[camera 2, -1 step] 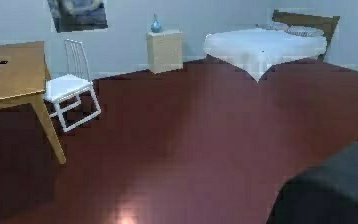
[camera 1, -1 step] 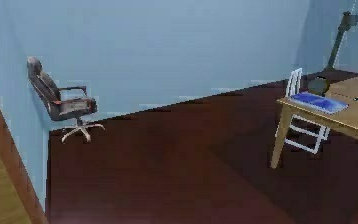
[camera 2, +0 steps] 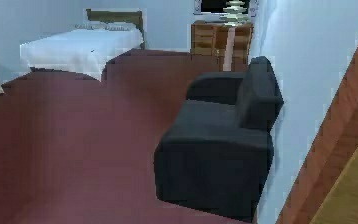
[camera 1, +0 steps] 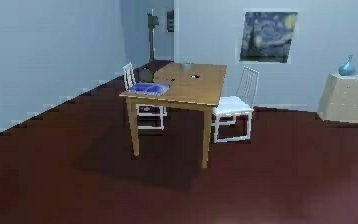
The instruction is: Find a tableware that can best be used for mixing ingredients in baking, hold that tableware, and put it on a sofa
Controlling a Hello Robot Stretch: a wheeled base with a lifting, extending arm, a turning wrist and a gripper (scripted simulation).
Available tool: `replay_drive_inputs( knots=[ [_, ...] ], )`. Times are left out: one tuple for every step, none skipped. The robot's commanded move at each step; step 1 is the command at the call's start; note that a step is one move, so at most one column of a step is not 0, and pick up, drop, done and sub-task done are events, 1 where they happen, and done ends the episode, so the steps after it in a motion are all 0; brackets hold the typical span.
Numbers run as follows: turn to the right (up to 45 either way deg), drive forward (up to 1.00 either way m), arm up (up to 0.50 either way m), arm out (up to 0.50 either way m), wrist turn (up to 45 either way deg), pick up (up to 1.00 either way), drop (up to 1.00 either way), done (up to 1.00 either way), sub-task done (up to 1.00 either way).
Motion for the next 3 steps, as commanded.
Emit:
replay_drive_inputs(
  knots=[
    [33.0, 0.0, 0.0, 0.0, 0.0, 0.0, 0.0, 0.0, 0.0],
    [0.0, 1.0, 0.0, 0.0, 0.0, 0.0, 0.0, 0.0, 0.0],
    [0.0, 1.0, 0.0, 0.0, 0.0, 0.0, 0.0, 0.0, 0.0]
  ],
)
